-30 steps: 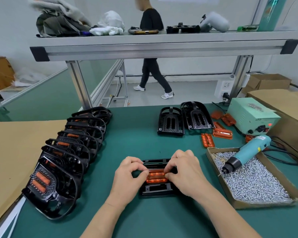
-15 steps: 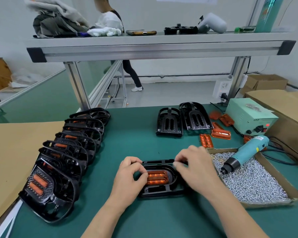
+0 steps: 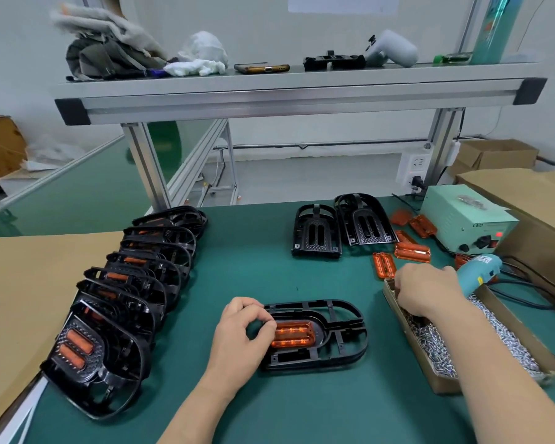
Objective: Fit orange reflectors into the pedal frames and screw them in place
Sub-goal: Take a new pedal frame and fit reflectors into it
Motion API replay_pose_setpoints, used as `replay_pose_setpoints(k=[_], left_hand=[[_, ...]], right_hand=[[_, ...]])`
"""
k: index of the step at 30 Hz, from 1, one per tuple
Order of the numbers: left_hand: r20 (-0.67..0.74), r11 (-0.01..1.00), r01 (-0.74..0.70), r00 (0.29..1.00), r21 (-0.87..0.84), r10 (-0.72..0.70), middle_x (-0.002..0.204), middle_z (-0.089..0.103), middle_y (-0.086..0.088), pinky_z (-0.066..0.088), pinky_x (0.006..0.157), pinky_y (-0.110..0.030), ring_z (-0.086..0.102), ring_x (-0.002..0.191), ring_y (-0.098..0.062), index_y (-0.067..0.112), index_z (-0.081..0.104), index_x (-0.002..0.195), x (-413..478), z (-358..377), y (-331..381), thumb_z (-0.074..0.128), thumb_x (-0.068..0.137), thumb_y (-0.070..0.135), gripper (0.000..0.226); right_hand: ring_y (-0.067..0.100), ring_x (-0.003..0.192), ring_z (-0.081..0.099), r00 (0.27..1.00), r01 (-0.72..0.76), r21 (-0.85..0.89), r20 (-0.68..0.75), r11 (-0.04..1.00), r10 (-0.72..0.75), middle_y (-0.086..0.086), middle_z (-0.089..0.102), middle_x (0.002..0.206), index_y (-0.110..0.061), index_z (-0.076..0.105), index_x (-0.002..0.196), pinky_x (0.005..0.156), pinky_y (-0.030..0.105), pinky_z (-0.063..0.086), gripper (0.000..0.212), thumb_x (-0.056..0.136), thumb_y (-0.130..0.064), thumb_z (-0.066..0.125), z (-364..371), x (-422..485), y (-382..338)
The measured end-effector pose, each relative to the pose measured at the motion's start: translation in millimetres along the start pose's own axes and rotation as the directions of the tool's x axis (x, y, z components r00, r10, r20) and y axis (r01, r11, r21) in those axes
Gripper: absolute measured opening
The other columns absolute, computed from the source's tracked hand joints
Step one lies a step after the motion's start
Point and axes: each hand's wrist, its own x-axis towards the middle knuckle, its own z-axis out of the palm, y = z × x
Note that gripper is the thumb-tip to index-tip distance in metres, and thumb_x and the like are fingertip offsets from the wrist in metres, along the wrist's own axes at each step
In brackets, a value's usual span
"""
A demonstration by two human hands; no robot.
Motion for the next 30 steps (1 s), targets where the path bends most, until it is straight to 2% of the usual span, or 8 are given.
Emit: replay_pose_setpoints(k=[6, 11, 13, 15, 17, 19, 23, 30], left_hand=[[-0.061, 0.999, 0.003, 0.998, -0.040, -0.005, 0.096, 0.058, 0.021, 0.038, 0.084, -0.015, 0.057, 0.103, -0.007, 0.028, 0.066, 0.066, -1.9, -0.9, 3.2, 0.072, 0.085, 0.012, 0.025], [-0.197, 0.988, -0.144, 0.969, 0.052, 0.152, 0.097, 0.060, 0.019, 0.037, 0.087, -0.009, 0.058, 0.101, -0.010, 0.028, 0.068, 0.078, -4.7, -1.7, 9.2, 0.077, 0.083, 0.008, 0.022], [-0.230, 0.982, -0.182, 0.955, 0.051, 0.189, 0.096, 0.062, 0.019, 0.037, 0.089, -0.009, 0.058, 0.103, -0.009, 0.030, 0.069, 0.085, -2.6, -0.7, 16.7, 0.078, 0.083, 0.009, 0.023], [-0.222, 0.977, -0.214, 0.951, 0.027, 0.214, 0.095, 0.063, 0.019, 0.042, 0.089, -0.015, 0.060, 0.102, -0.010, 0.028, 0.073, 0.094, 1.1, 3.5, 27.6, 0.078, 0.083, 0.009, 0.023], [-0.195, 0.968, -0.250, 0.949, 0.014, 0.248, 0.097, 0.064, 0.017, 0.046, 0.089, -0.020, 0.062, 0.100, -0.010, 0.022, 0.075, 0.102, 4.2, 8.8, 40.2, 0.077, 0.084, 0.009, 0.022], [-0.181, 0.955, -0.297, 0.938, 0.020, 0.296, 0.098, 0.065, 0.014, 0.047, 0.089, -0.022, 0.062, 0.098, -0.009, 0.019, 0.075, 0.105, 6.5, 13.3, 50.0, 0.076, 0.084, 0.012, 0.022], [-0.175, 0.940, -0.339, 0.924, 0.033, 0.339, 0.087, 0.068, 0.013, 0.051, 0.081, -0.028, 0.064, 0.087, -0.008, 0.018, 0.079, 0.091, 7.1, 17.9, 55.1, 0.078, 0.082, 0.011, 0.012], [-0.173, 0.954, -0.279, 0.951, -0.112, 0.258, 0.081, 0.069, 0.016, 0.055, 0.074, -0.033, 0.068, 0.081, -0.010, 0.024, 0.079, 0.082, 1.9, 17.8, 48.2, 0.075, 0.077, 0.023, 0.007]], right_hand=[[0.019, 0.106, 0.061, 0.998, -0.009, 0.025, -0.056, 1.000, 0.011, -0.007, 0.068, 0.108, -0.029, 0.068, 0.102, 0.087, 0.035, 0.034, 0.024, 0.090, -0.016, 0.053, 6.3, 4.0, 4.6], [0.024, 0.102, 0.060, 0.965, -0.019, 0.175, -0.254, 0.984, 0.064, -0.005, 0.071, 0.097, -0.029, 0.069, 0.087, 0.087, 0.036, 0.044, 0.014, 0.095, -0.029, 0.057, -1.4, -5.1, 8.0], [0.023, 0.093, 0.060, 0.927, 0.113, 0.483, -0.365, 0.869, 0.083, -0.006, 0.071, 0.086, -0.028, 0.069, 0.075, 0.083, 0.035, 0.047, 0.016, 0.091, -0.028, 0.068, -7.6, -14.0, 4.5], [0.007, 0.077, 0.062, 0.923, 0.258, 0.719, -0.380, 0.645, 0.054, -0.012, 0.070, 0.075, -0.026, 0.071, 0.070, 0.072, 0.019, 0.046, 0.015, 0.084, -0.026, 0.075, -15.3, -29.1, -10.8], [-0.002, 0.066, 0.059, 0.944, 0.303, 0.831, -0.329, 0.467, -0.028, -0.013, 0.070, 0.069, -0.022, 0.073, 0.067, 0.064, 0.012, 0.042, 0.015, 0.081, -0.025, 0.079, -20.4, -45.5, -34.3], [-0.002, 0.062, 0.058, 0.955, 0.296, 0.888, -0.278, 0.351, -0.103, -0.009, 0.071, 0.068, -0.019, 0.073, 0.066, 0.066, 0.020, 0.045, 0.018, 0.081, -0.023, 0.081, -20.5, -57.1, -55.5], [-0.001, 0.054, 0.053, 0.964, 0.206, 0.969, -0.178, 0.137, -0.196, -0.008, 0.065, 0.057, -0.015, 0.073, 0.066, 0.057, 0.015, 0.042, 0.018, 0.080, -0.015, 0.083, -19.5, -69.4, -76.7], [0.003, 0.055, 0.056, 0.966, 0.123, 0.992, -0.114, 0.021, -0.232, 0.000, 0.068, 0.062, -0.008, 0.074, 0.067, 0.056, 0.012, 0.044, 0.015, 0.079, -0.009, 0.083, -19.9, -75.7, -83.5]])
